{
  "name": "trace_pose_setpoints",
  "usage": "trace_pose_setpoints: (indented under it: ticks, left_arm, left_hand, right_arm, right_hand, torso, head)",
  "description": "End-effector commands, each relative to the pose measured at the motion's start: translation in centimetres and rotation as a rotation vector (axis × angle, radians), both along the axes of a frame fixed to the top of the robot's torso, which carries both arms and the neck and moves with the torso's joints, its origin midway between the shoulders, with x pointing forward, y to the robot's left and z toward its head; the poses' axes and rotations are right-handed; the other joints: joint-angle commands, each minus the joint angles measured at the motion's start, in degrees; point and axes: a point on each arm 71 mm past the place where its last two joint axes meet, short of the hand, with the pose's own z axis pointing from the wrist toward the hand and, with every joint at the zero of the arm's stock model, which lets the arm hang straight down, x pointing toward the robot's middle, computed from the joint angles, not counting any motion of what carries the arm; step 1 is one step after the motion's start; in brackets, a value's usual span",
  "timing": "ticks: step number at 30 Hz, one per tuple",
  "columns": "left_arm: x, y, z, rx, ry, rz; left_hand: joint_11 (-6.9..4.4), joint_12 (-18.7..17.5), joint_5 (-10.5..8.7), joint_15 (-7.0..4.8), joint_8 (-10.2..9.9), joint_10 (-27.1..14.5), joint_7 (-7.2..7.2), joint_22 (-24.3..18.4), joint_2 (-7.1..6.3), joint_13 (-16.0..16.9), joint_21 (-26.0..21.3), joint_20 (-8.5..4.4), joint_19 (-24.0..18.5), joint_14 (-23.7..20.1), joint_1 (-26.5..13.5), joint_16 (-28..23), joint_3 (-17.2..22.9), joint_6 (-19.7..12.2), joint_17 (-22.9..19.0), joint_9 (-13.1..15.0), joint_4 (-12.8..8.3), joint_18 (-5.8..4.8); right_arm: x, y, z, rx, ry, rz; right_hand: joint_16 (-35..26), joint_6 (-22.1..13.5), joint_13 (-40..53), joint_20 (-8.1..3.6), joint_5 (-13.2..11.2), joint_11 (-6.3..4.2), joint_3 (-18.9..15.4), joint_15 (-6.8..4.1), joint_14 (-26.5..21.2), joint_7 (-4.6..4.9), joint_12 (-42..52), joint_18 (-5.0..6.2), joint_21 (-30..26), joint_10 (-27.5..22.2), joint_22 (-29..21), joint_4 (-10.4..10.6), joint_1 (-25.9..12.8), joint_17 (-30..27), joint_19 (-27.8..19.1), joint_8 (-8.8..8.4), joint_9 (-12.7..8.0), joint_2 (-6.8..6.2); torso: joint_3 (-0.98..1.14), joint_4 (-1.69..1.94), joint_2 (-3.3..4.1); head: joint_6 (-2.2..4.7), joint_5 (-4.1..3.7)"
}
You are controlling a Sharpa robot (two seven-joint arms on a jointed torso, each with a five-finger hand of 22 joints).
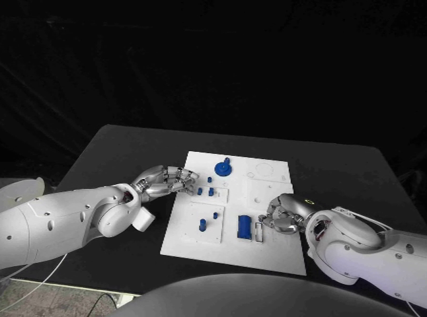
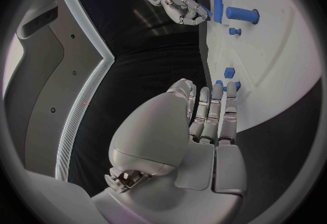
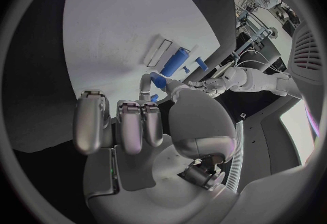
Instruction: Assemble the parts on the task board
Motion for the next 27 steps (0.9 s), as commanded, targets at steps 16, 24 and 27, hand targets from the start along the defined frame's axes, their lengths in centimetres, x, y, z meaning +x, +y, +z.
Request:
trace_pose_setpoints:
  ticks: [16,24,27]
  left_arm:
    - [-0.1,-0.22,0.03,-0.015,0.008,-0.019]
    - [-0.11,-0.23,0.02,-0.015,0.01,-0.02]
    - [-0.1,-0.23,0.02,-0.015,0.011,-0.02]
  left_hand:
    - [0.28,0.05,0.22,0.32,0.26,0.32,0.43,0.14,-0.08,-0.14,-0.13,-0.26,-0.1,0.15,0.54,0.33,0.33,0.08,-0.11,-0.07,-0.03,-0.34]
    - [0.28,0.05,0.22,0.32,0.26,0.32,0.43,0.14,-0.08,-0.14,-0.13,-0.26,-0.1,0.15,0.54,0.33,0.33,0.08,-0.11,-0.07,-0.03,-0.34]
    - [0.28,0.05,0.22,0.32,0.26,0.32,0.43,0.14,-0.08,-0.14,-0.13,-0.26,-0.1,0.15,0.54,0.33,0.33,0.08,-0.11,-0.07,-0.03,-0.34]
  right_arm:
    - [-0.36,0.41,-0.75,-0.04,0.052,0.021]
    - [-0.4,0.48,-0.94,-0.046,0.063,0.021]
    - [-0.43,0.52,-1.0,-0.047,0.068,0.022]
  right_hand:
    - [-0.27,-0.44,15.09,-0.49,-0.53,-0.14,0.27,-0.21,5.02,0.04,0.22,0.17,0.03,5.91,10.75,0.23,-0.29,9.42,1.66,-0.76,-0.13,-0.72]
    - [-0.39,-0.62,15.09,-0.46,-0.87,-0.07,0.3,-0.16,4.97,0.13,0.22,0.2,-0.16,5.91,10.7,0.4,-0.39,9.15,1.62,-1.11,-0.22,-0.73]
    - [-0.43,-0.73,15.09,-0.44,-1.0,-0.02,0.3,-0.13,4.95,0.19,0.22,0.21,-0.21,5.91,10.68,0.49,-0.46,9.05,1.61,-1.29,-0.27,-0.75]
  torso:
    - [-0.01,-0.02,0.01]
    - [0.0,0.0,0.02]
    - [-0.01,-0.01,0.01]
  head:
    - [0.01,0.08]
    - [0.01,0.09]
    - [0.01,0.08]
